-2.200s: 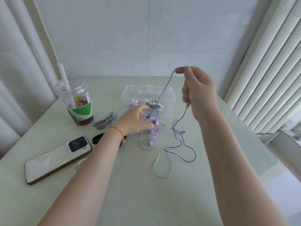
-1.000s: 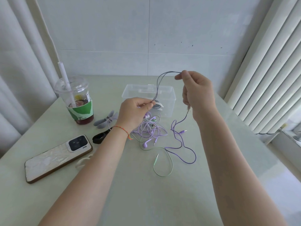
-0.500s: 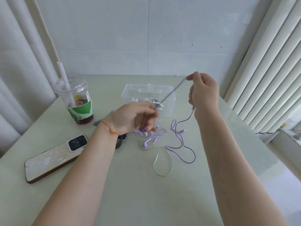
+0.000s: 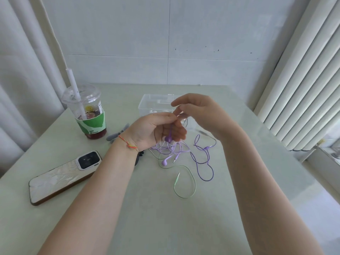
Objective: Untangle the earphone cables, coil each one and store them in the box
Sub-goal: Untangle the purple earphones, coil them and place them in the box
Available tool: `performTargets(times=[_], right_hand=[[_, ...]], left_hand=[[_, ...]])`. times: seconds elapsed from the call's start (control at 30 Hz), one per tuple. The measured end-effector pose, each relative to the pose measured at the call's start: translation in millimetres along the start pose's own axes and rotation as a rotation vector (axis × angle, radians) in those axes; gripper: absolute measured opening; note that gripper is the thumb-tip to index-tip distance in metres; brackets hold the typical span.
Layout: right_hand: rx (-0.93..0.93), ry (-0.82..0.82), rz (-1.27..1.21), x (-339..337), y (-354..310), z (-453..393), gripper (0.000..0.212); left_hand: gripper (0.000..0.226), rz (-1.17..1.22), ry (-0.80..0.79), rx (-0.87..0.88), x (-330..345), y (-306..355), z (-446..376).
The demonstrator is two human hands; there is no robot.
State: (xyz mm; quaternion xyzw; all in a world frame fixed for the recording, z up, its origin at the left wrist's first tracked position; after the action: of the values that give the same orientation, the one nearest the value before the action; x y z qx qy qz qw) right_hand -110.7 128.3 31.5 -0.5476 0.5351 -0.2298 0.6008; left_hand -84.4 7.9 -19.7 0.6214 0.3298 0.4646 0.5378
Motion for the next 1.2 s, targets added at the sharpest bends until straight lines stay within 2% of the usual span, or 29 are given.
performTargets(times=[0.17,0.33,0.63,0.8,0.93,1.1,1.2], right_hand=[[-0.004,-0.028,0.091,-2,2,0,0.018],[-0.077,0.097,0.128,-5,-3,-1,0.021],[-0.086,0.17,0.104,-8,1,-5,0.022],[-0.028,0.058,0.004,-2,6,-2,0.019],[-0.028,-0.023,0.123,1,12,-3,0.023],[0.005,-0.212,0.33,18,11,1,0.025],[0.024,-0.236,0.404,23,12,1,0.025]], left_hand=[[0.037,0.226,0.125,0.069,-10,8,2],[0.028,0.083,-0.039,0.027,8,5,3],[0.03,0.114,-0.111,0.05,16,7,4],[0.027,0.218,0.022,0.166,9,20,-1],[0.024,0.347,0.102,0.223,1,26,2],[0.023,0.361,0.206,0.279,-15,29,3],[0.024,0.327,0.246,0.305,-18,29,2]])
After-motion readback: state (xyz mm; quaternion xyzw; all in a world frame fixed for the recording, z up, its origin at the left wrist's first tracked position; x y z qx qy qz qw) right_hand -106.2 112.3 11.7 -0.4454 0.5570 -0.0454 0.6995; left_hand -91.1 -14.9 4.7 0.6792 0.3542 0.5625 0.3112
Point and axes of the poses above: each hand's wrist, its own z-axis away from the middle knuckle, its own x-axis out of the palm, y = z × x, the point moved 6 cm from there along -z, towards the middle knuckle
